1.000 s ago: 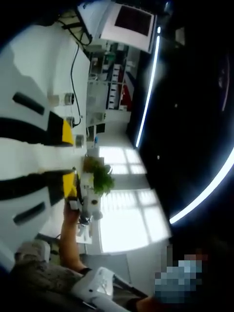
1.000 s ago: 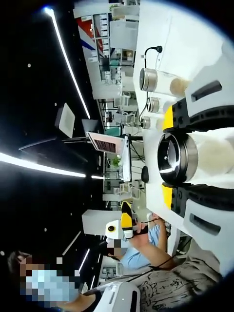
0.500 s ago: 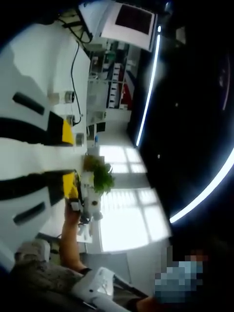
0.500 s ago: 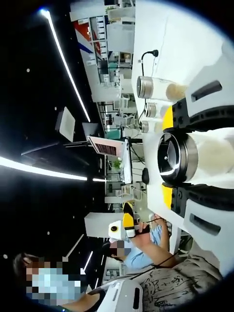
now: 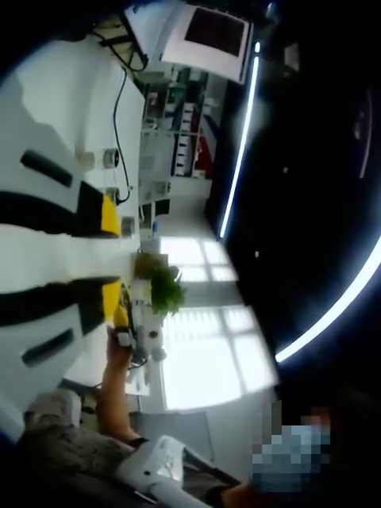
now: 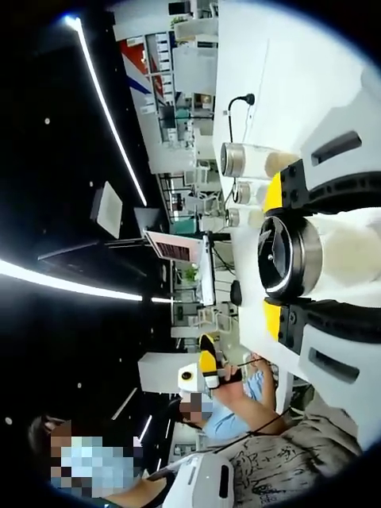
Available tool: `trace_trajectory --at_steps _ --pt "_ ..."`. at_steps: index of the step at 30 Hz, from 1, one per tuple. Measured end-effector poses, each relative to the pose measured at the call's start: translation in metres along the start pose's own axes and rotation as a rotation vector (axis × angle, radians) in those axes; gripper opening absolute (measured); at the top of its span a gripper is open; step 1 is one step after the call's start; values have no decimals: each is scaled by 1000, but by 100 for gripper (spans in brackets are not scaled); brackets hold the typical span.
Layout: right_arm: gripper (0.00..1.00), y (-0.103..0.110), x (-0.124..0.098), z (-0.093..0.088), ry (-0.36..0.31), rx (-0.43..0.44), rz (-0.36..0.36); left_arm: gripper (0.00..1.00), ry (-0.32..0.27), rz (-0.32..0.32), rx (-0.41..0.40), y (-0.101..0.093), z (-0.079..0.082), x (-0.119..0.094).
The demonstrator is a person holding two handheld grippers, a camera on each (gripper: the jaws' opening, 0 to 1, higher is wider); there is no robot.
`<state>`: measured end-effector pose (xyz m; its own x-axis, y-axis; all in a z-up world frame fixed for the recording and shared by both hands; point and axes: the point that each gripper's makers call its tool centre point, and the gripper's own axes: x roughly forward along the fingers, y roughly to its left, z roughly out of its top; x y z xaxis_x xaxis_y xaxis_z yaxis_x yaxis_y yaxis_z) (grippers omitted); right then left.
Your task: Rotate the seasoning bottle until the label or dispensing opening points toward the visible target arrow and the bottle remains upright within the marked orientation range
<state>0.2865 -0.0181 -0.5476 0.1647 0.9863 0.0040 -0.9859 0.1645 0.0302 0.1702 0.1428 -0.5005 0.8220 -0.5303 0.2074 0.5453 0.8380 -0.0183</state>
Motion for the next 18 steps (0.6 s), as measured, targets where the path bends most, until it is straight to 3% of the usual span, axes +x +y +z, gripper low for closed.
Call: trace_trajectory --at_steps 18 --pt "39 -8 -20 0 -4 -3 -27 20 8 -6 4 -4 -1 3"
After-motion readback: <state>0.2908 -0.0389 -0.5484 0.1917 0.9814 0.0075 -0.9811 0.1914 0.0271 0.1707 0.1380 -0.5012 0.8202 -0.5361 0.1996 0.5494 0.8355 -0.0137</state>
